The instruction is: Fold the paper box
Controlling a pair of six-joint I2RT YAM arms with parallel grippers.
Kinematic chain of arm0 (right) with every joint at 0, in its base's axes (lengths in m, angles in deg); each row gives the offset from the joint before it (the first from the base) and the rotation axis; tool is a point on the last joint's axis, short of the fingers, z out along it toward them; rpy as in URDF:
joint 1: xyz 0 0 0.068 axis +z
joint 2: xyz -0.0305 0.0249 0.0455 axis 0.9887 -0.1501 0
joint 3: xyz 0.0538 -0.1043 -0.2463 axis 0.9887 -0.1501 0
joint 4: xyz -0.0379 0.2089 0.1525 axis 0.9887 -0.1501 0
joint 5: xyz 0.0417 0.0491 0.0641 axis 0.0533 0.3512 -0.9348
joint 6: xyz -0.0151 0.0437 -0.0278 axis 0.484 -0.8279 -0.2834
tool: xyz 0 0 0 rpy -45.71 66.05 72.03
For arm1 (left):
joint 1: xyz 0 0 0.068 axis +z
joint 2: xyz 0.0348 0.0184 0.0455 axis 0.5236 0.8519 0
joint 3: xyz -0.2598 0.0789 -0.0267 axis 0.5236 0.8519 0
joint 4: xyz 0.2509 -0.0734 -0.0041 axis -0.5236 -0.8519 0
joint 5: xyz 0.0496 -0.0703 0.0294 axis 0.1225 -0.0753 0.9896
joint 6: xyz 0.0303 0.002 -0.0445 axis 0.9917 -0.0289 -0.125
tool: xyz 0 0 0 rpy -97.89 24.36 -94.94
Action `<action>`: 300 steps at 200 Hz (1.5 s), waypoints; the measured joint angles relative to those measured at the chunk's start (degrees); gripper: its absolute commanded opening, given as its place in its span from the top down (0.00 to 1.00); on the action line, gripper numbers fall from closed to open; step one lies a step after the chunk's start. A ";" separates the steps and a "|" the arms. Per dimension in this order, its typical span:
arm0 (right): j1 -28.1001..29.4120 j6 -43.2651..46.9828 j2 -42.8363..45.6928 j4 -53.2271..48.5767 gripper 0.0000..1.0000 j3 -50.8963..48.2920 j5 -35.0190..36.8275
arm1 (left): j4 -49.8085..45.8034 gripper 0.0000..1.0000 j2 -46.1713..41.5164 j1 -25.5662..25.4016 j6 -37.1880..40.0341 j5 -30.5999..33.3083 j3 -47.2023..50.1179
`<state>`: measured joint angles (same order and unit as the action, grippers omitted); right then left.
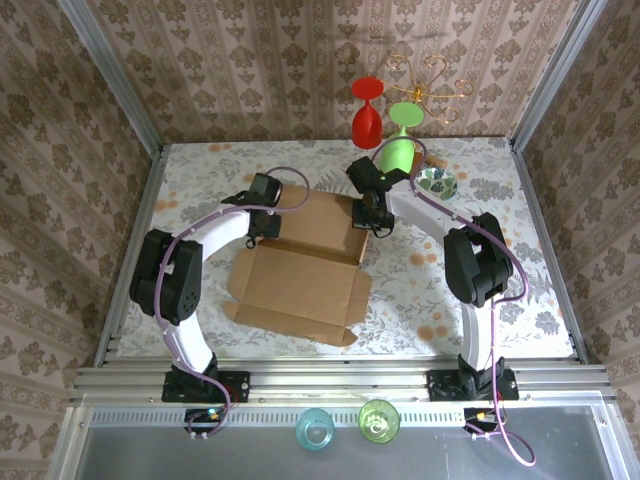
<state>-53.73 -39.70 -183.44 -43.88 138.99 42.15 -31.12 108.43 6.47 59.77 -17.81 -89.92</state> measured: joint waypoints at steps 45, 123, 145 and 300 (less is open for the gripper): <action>-0.02 -7.67 0.07 0.52 1.00 -2.54 -2.01 | -6.12 0.32 -6.86 -0.11 -6.32 -1.44 -4.17; -0.15 -20.44 1.11 1.53 1.00 -4.04 -5.92 | -8.61 0.38 -25.99 3.87 -20.59 -8.98 -2.10; -0.52 -24.74 1.77 1.53 1.00 -5.33 -7.41 | -13.38 0.38 -29.05 6.32 -23.39 -9.75 0.72; -4.31 -41.99 7.30 1.57 1.00 -12.63 -18.38 | -13.22 0.21 -45.88 16.52 -29.75 -23.43 28.92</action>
<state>-58.04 -81.68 -176.14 -42.31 126.36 23.77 -44.34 62.55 23.00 30.02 -41.24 -61.01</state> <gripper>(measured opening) 0.093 0.798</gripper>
